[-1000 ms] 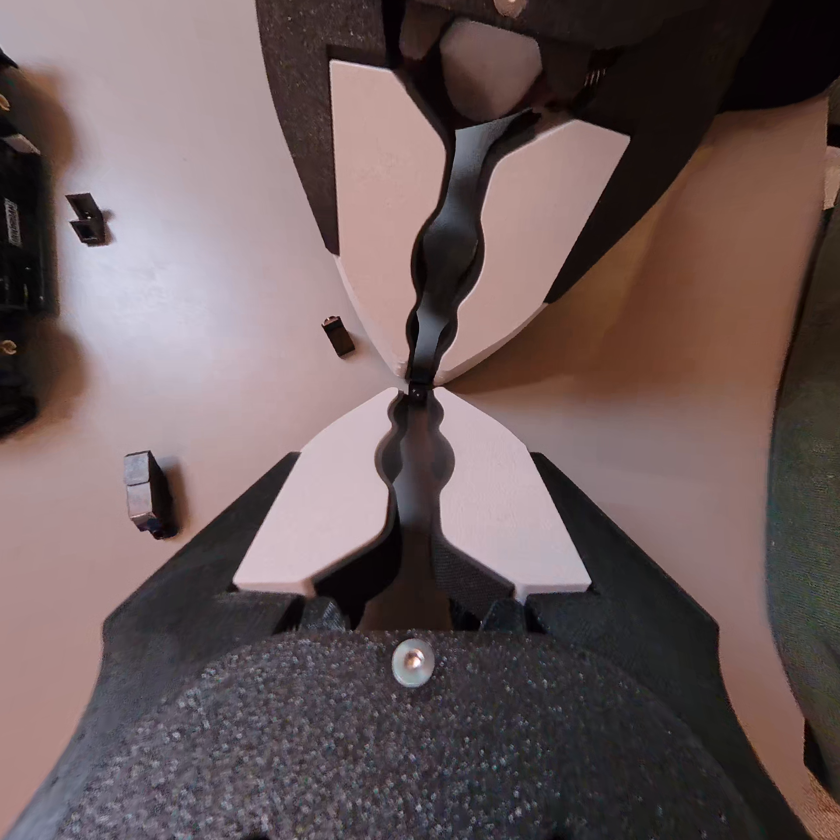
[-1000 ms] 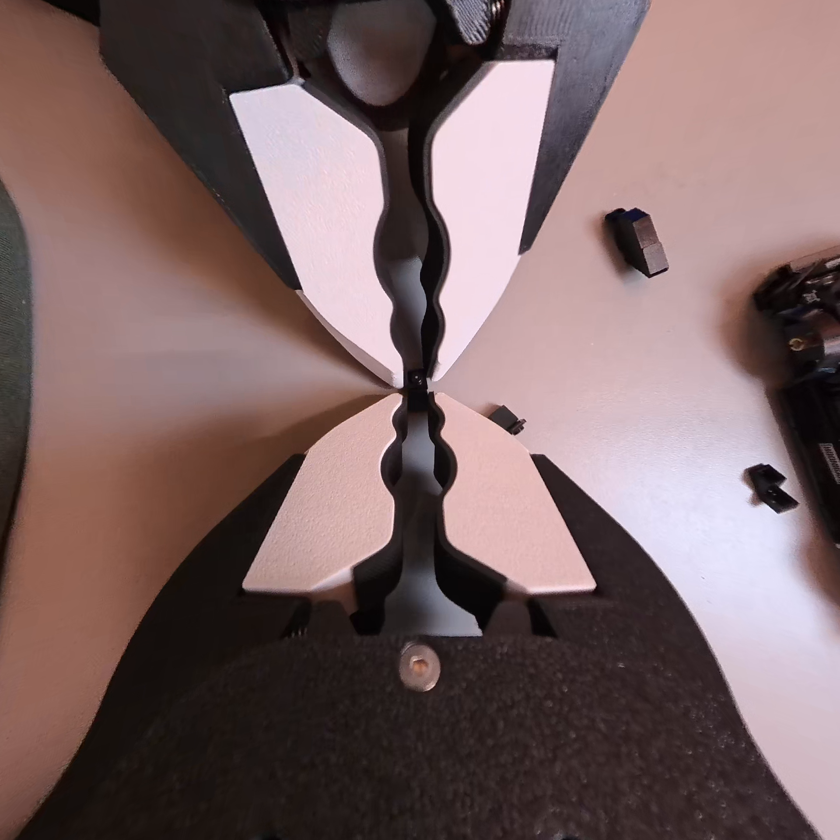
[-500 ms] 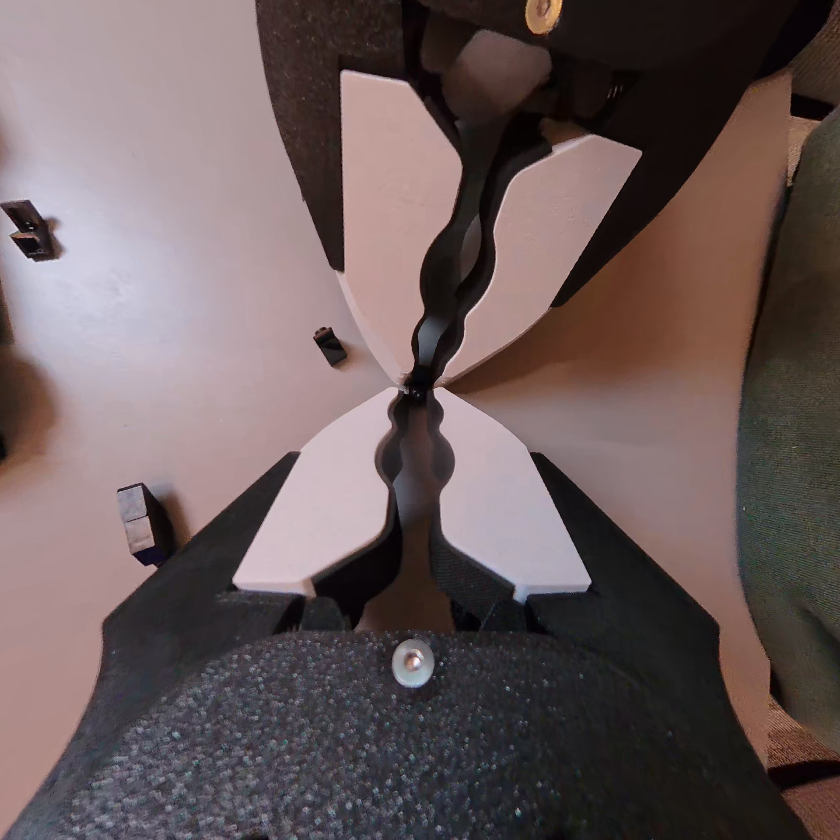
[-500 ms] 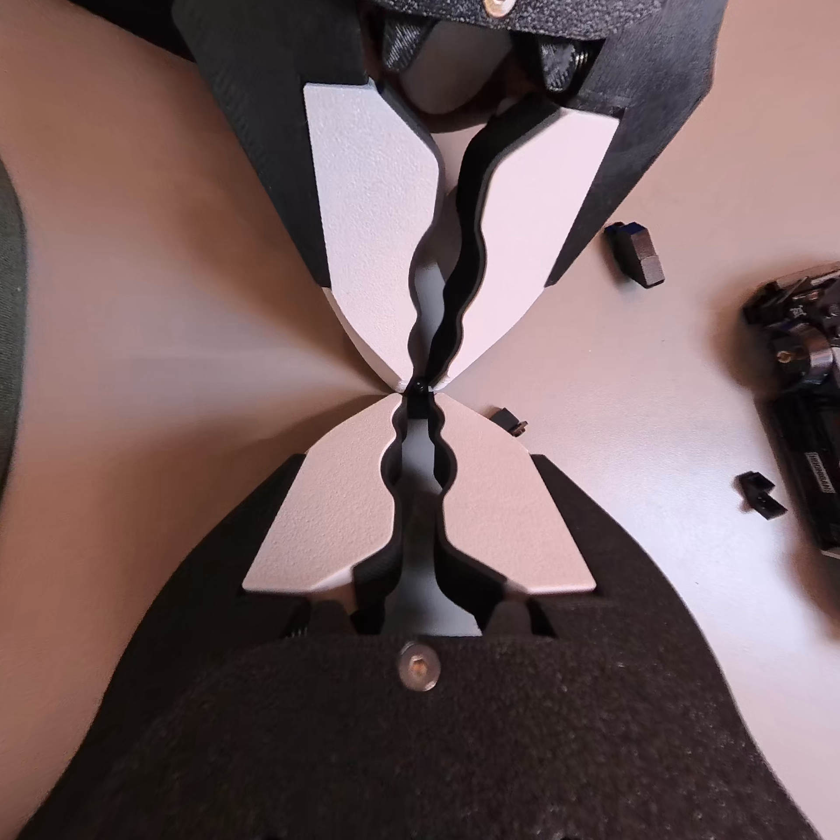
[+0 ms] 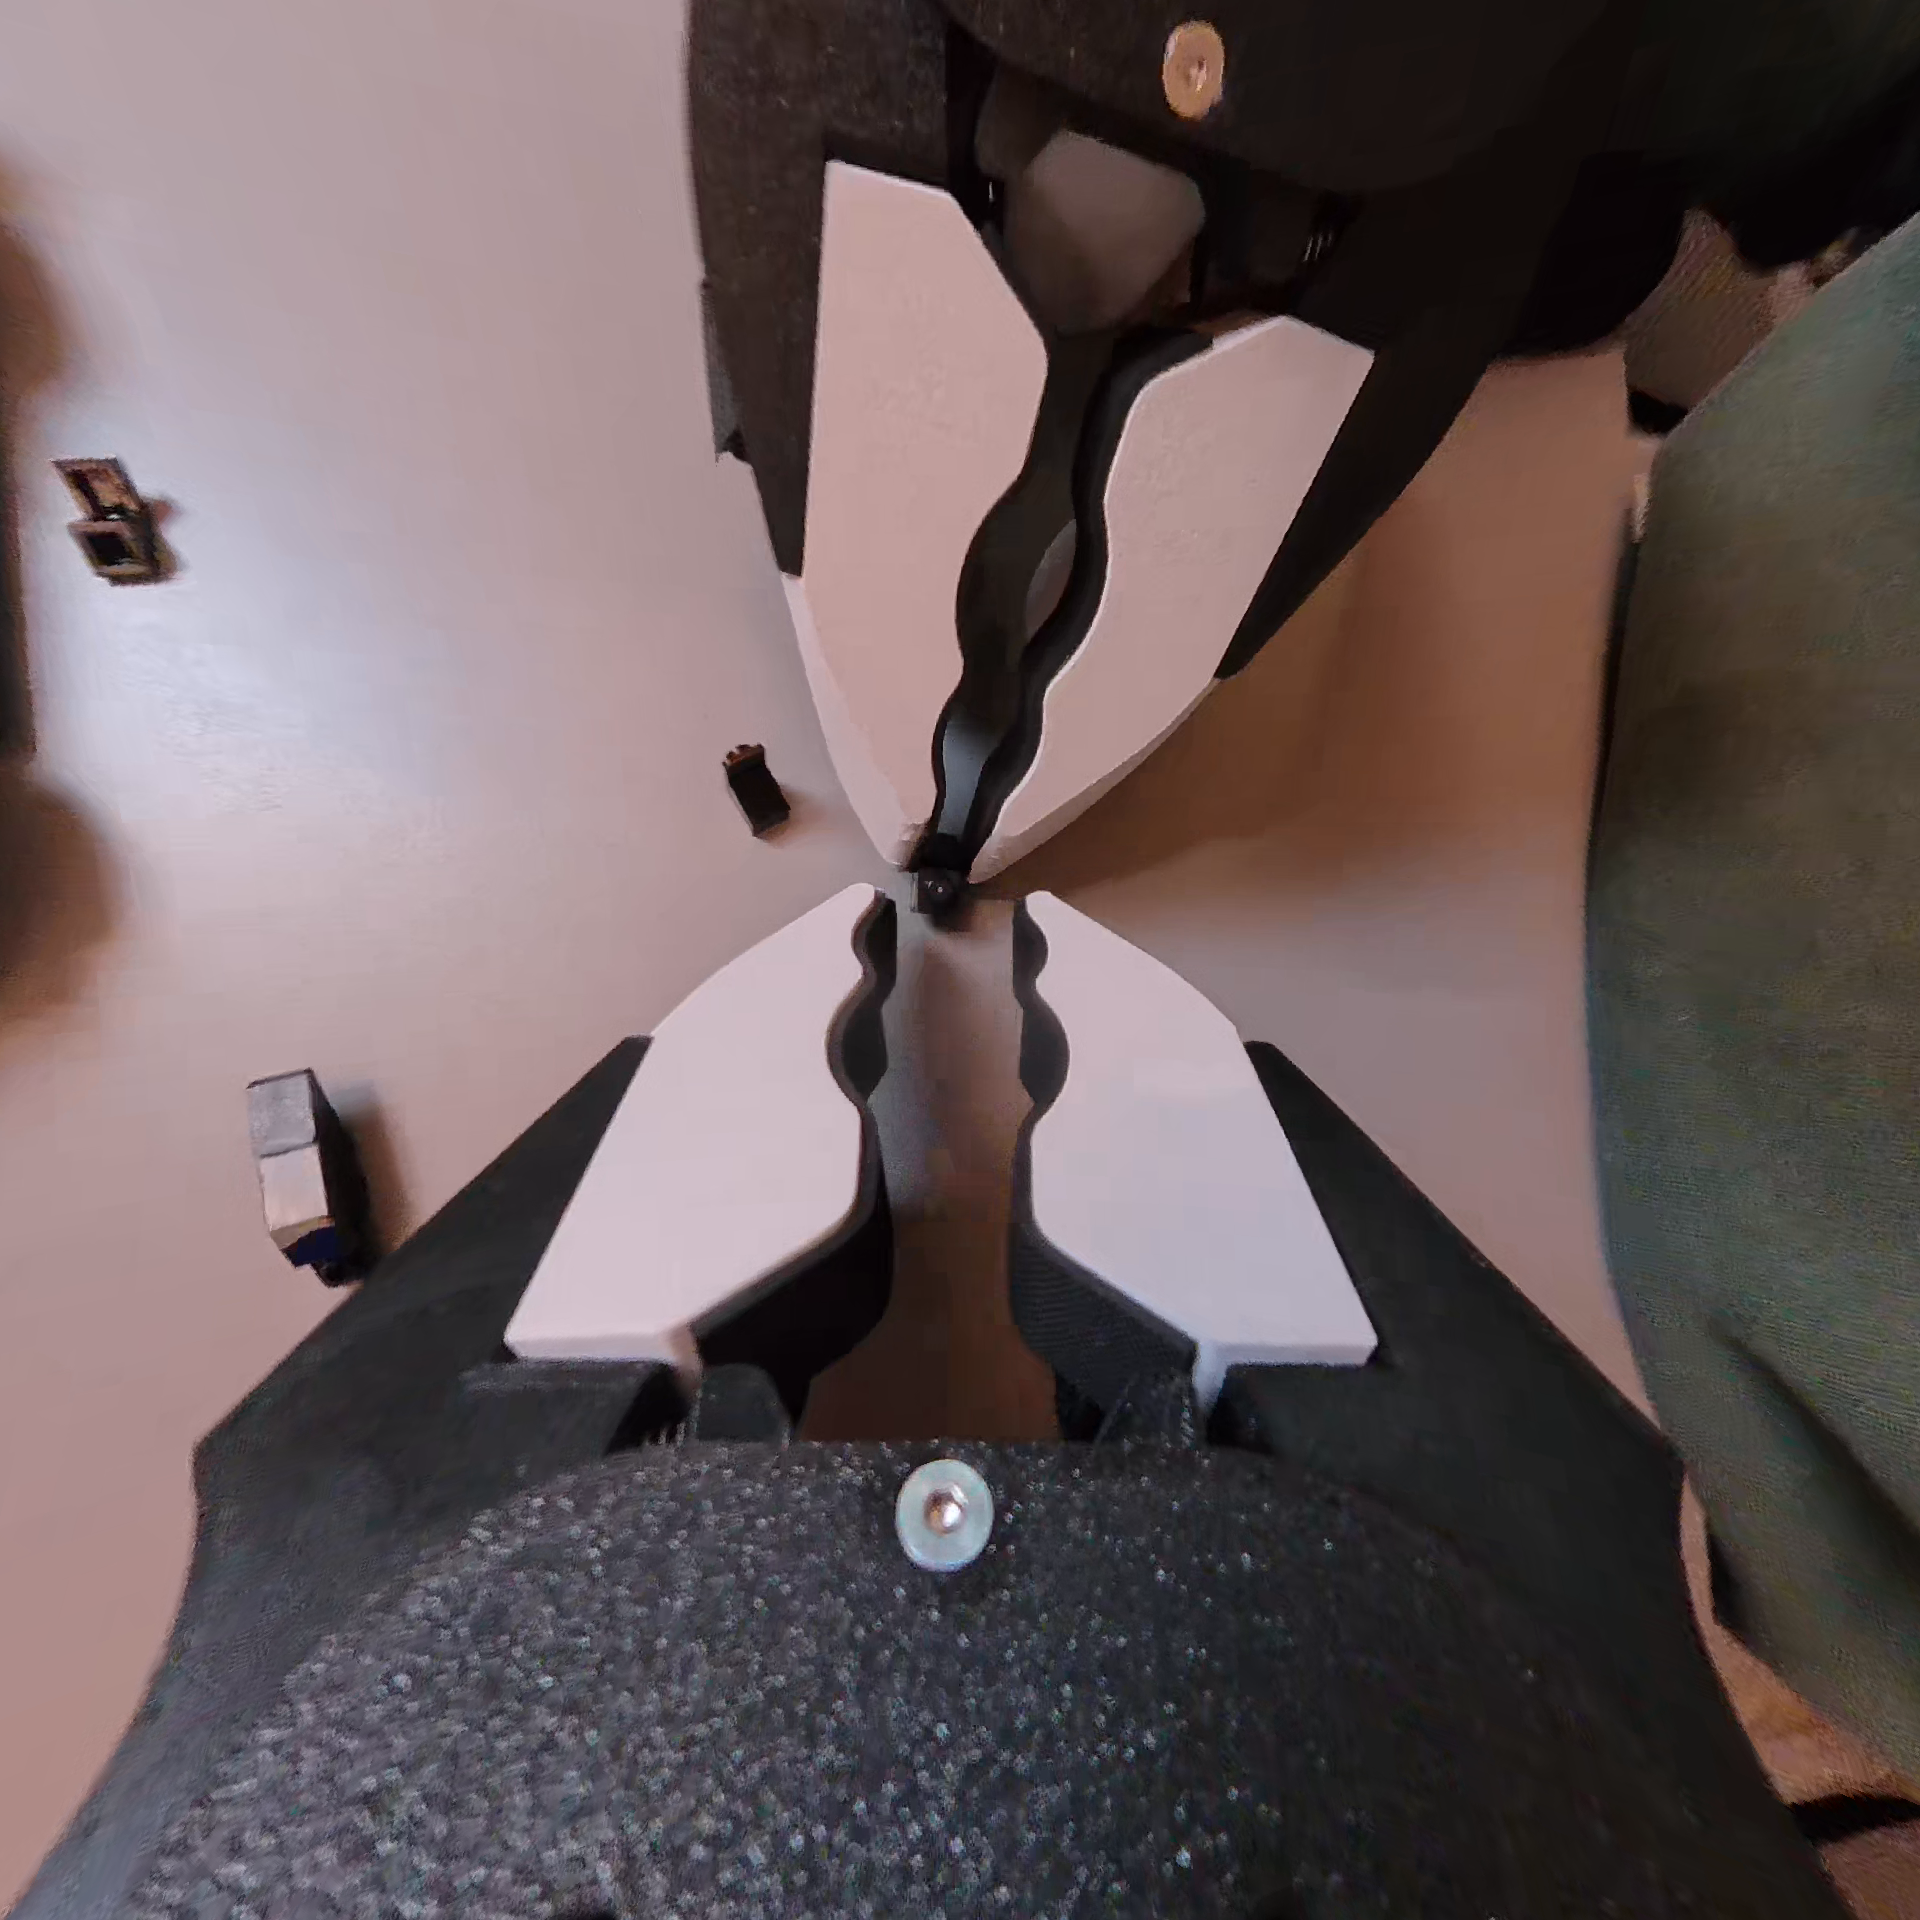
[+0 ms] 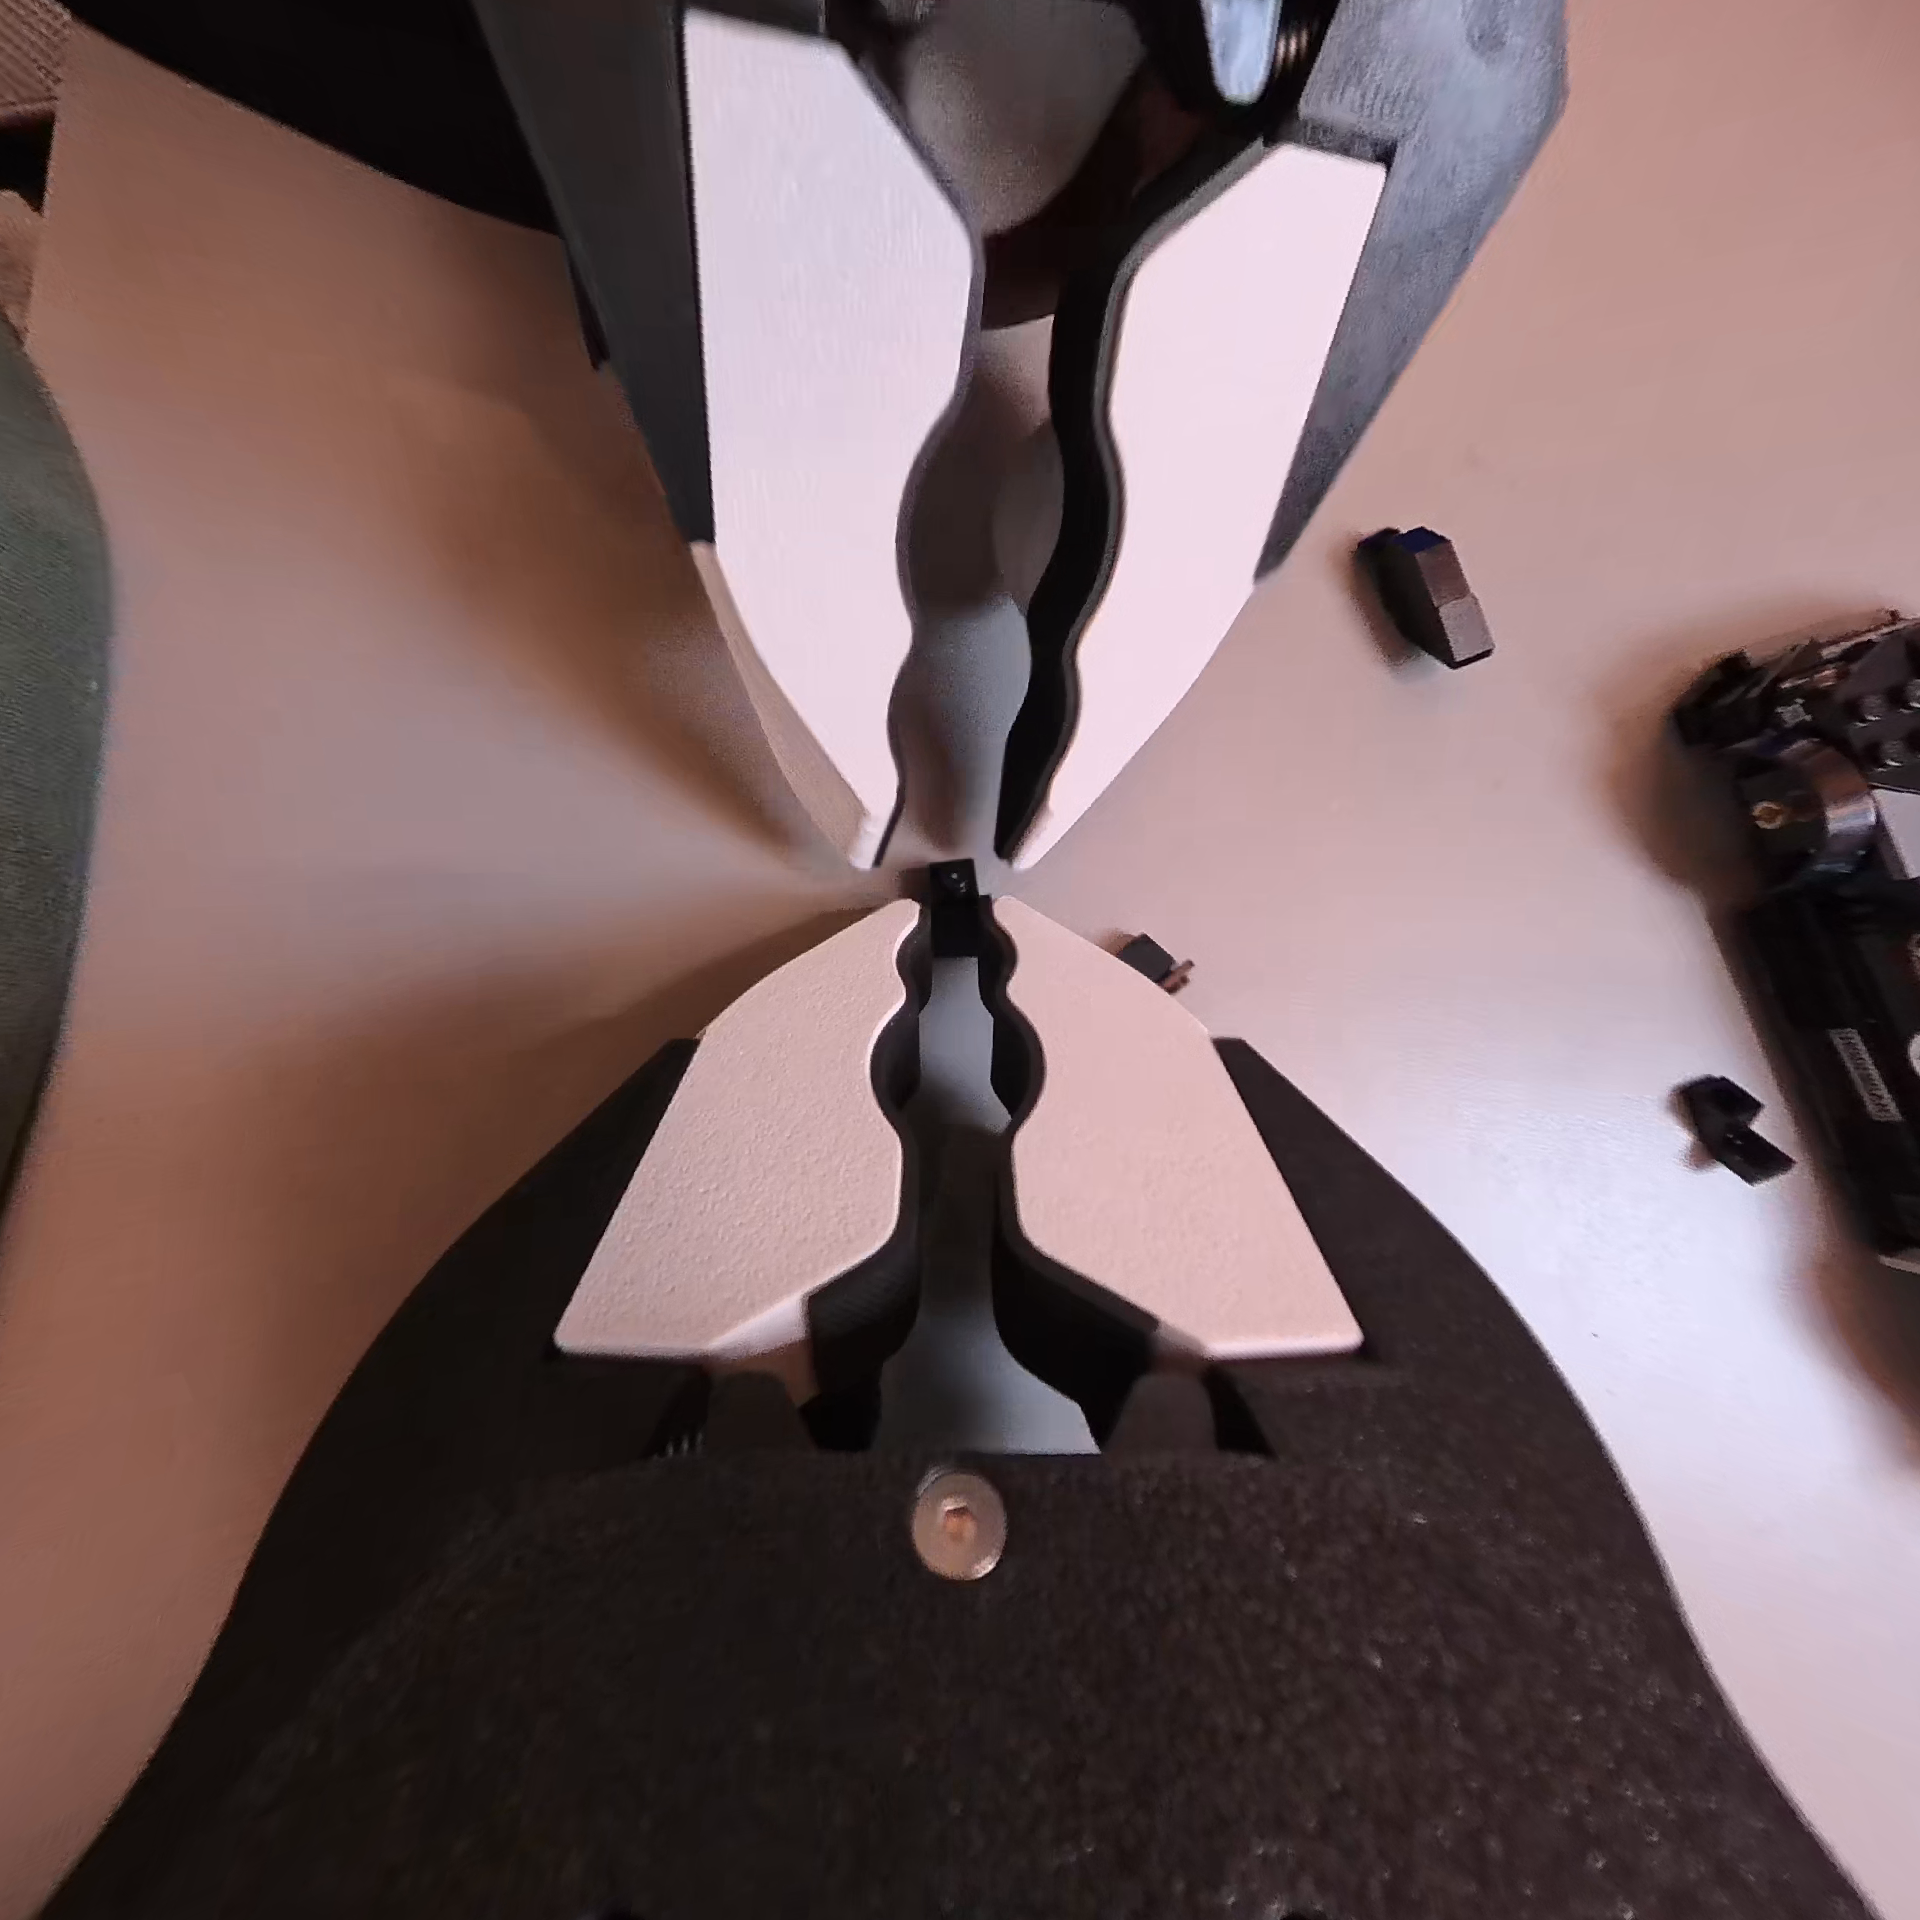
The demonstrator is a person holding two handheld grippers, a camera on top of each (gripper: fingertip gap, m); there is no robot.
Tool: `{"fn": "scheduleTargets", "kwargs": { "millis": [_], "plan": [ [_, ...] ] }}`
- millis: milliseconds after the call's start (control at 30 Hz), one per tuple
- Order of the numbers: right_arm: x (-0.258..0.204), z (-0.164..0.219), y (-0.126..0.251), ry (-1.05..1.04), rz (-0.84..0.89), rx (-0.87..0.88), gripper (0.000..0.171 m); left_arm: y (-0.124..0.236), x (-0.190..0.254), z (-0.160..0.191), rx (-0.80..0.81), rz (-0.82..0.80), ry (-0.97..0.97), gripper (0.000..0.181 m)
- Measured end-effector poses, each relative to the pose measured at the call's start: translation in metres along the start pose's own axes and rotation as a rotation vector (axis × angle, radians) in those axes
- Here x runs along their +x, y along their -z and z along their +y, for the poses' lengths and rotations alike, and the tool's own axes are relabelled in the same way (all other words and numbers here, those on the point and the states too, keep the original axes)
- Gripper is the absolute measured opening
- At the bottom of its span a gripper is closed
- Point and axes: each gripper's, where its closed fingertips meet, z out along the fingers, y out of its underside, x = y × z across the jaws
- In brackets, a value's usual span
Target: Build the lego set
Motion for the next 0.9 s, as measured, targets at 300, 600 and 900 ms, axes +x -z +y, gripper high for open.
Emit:
{"fn": "scheduleTargets", "kwargs": {
  "millis": [300, 600, 900],
  "plan": [
    [0.020, -0.028, 0.023, 0.077, 0.195, 0.166, 0.008, 0.035, -0.018, -0.030, 0.429, 0.099, 0.452, 0.027],
    [0.028, -0.044, 0.035, 0.112, 0.302, 0.247, 0.008, 0.042, -0.015, -0.043, 0.565, 0.206, 0.572, 0.022],
    [0.026, -0.049, 0.038, 0.171, 0.344, 0.262, 0.008, 0.045, -0.013, -0.045, 0.589, 0.250, 0.570, 0.011]
  ]
}}
